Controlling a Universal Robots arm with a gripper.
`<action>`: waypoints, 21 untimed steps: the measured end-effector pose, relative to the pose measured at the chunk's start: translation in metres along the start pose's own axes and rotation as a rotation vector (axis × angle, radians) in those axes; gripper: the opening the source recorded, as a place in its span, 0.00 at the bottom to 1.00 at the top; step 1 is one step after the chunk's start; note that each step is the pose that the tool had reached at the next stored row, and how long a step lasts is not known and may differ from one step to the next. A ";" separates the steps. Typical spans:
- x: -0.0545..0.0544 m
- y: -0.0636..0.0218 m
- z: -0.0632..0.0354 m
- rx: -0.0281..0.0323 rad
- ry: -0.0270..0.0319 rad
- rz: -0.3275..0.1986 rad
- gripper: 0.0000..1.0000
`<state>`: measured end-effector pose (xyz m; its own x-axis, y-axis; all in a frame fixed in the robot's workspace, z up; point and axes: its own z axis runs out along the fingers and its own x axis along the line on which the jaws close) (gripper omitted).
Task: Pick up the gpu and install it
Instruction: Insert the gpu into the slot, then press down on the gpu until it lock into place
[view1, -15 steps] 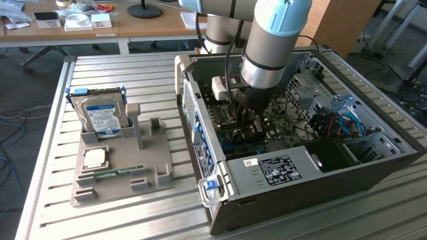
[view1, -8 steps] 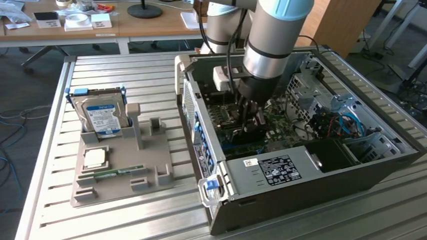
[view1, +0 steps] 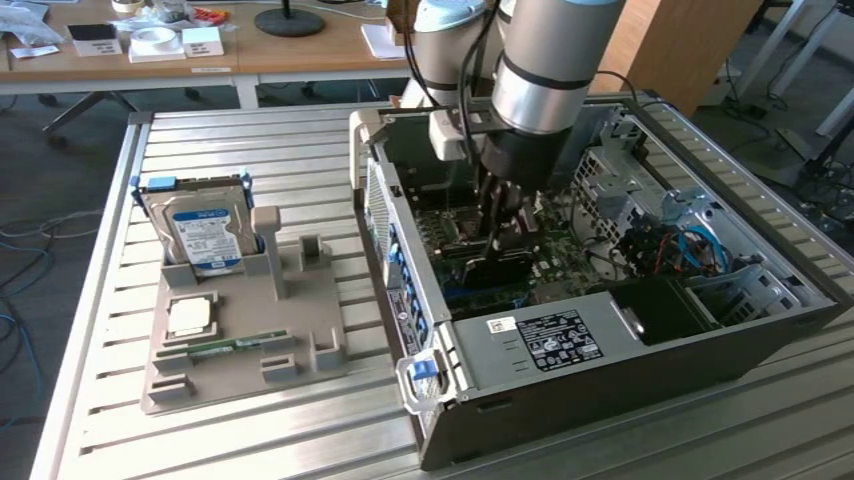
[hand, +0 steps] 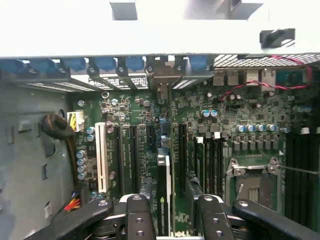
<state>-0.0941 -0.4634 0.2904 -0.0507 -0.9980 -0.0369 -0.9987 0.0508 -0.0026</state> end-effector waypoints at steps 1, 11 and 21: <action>0.000 0.0000 -0.0030 0.0000 0.0001 0.000 0.40; -0.001 -0.0001 -0.0257 0.0010 -0.0001 0.000 0.40; -0.001 -0.0001 -0.0259 0.0009 0.0002 0.000 0.40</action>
<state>-0.0941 -0.4634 0.3163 -0.0507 -0.9980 -0.0367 -0.9987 0.0508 -0.0035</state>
